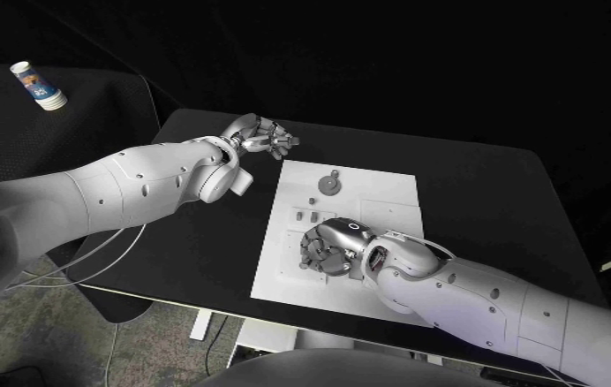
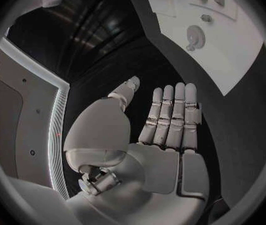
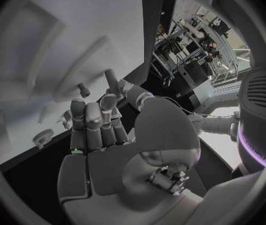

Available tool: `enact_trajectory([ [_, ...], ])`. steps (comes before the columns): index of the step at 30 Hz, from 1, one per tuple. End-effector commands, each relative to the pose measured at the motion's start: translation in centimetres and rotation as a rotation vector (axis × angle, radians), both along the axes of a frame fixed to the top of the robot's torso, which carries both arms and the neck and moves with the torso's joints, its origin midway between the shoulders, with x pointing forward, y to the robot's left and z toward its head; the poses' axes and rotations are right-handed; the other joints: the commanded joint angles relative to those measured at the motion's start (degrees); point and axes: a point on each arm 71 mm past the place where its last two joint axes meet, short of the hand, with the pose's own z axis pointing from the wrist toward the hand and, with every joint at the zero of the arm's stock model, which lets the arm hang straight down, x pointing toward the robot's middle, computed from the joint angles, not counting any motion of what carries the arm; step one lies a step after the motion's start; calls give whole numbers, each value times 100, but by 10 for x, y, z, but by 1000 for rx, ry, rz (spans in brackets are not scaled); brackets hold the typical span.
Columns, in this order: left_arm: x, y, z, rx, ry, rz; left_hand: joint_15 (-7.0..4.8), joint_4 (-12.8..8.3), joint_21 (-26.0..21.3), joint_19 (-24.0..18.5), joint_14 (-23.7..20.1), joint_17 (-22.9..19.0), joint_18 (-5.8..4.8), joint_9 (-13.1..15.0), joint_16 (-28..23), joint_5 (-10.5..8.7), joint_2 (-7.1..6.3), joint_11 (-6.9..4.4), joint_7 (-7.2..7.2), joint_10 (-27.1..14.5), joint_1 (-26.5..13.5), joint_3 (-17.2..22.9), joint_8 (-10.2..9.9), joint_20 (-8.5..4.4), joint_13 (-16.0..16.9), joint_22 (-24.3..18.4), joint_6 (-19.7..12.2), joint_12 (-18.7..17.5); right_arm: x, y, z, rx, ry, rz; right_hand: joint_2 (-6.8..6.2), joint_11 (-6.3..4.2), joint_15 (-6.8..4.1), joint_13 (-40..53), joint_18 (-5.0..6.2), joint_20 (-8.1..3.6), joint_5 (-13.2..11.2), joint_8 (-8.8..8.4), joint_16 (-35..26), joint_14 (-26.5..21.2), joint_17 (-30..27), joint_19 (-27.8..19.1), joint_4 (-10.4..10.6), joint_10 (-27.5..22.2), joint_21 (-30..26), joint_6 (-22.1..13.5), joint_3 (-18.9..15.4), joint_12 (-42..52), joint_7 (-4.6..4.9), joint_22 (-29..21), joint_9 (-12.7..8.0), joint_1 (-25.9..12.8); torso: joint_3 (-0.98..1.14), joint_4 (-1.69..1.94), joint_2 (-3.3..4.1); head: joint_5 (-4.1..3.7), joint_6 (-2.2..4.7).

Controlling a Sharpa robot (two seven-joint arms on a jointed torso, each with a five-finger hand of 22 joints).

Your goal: Assemble the parts on the task board

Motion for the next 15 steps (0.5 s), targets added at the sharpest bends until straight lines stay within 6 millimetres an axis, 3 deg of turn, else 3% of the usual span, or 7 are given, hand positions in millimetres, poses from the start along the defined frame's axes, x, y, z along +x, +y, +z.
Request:
enact_trajectory([
  [1,0,-2,1,-11,-1,-11,6,23,-22,-50,50,-6,68,9,-39,19,43,-4,-15,40,2,-18,16,0,8,2,40,-29,-3,-6,-12,-80,31,6,8,12,-37,-5,32,7,17,85,18,-6,-8,42,-25,26,608,491,25,-3,101,1,130,-17,-1,0,1,-1,-5],
  [15,0,-3,1,-11,-1,-12,6,24,-23,-51,51,-7,68,9,-43,19,45,-4,-15,41,1,-18,15,0,8,2,40,-32,-4,-2,-10,-67,11,7,6,12,-37,-7,33,6,19,82,16,-7,-9,41,-30,24,607,490,27,-6,100,0,130,-14,-3,5,-1,-14,11],
])
